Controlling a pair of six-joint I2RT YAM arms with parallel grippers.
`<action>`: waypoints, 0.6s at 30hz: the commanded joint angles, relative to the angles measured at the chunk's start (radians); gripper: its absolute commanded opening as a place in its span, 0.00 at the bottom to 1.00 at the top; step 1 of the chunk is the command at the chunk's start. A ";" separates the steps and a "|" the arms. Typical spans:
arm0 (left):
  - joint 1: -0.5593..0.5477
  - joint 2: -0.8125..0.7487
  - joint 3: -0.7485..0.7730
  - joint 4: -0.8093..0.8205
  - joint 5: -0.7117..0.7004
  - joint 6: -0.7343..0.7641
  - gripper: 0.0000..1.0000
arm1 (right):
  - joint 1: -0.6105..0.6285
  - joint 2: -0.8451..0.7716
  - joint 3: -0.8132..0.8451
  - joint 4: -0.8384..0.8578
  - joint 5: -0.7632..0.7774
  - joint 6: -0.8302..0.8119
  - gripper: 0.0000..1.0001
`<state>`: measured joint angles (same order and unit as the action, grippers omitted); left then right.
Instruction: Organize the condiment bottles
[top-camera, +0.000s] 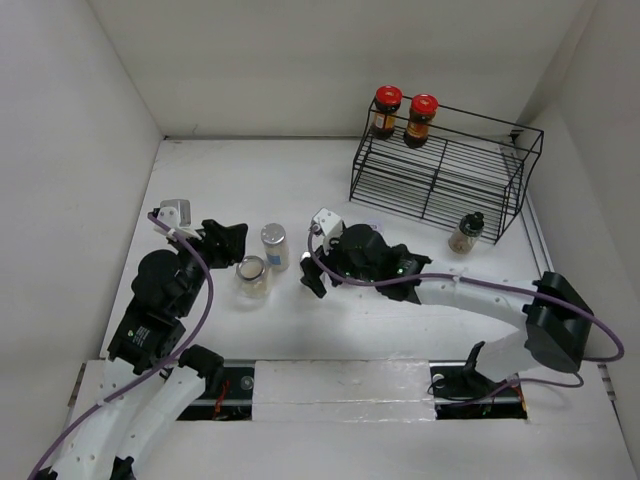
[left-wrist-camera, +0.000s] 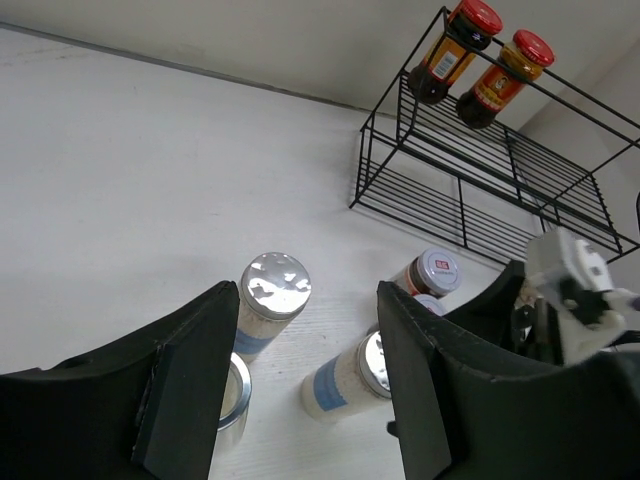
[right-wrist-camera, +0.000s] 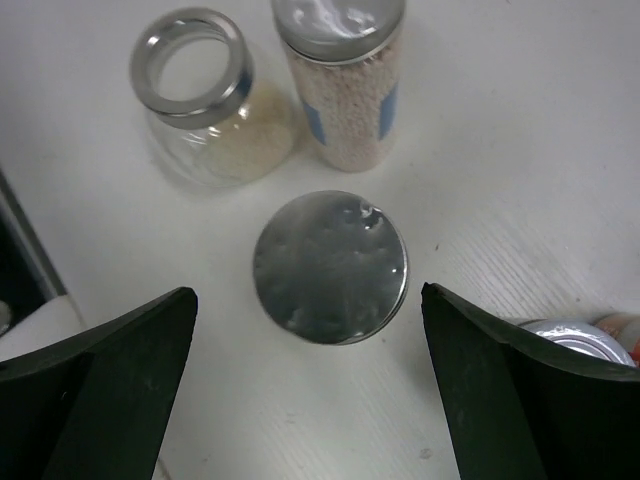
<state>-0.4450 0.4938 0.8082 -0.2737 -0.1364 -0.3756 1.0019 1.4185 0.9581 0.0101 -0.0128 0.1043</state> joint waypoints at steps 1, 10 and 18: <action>0.003 0.002 -0.004 0.028 -0.008 0.006 0.53 | -0.003 0.048 0.070 -0.009 0.103 -0.003 0.99; 0.003 -0.018 -0.004 0.041 0.027 0.006 0.55 | -0.003 0.149 0.107 0.080 0.171 0.008 0.87; 0.003 -0.027 -0.004 0.041 0.029 0.015 0.55 | -0.003 0.095 0.165 0.103 0.195 0.011 0.42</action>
<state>-0.4450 0.4728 0.8082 -0.2729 -0.1196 -0.3744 0.9989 1.5940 1.0412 0.0303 0.1471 0.1200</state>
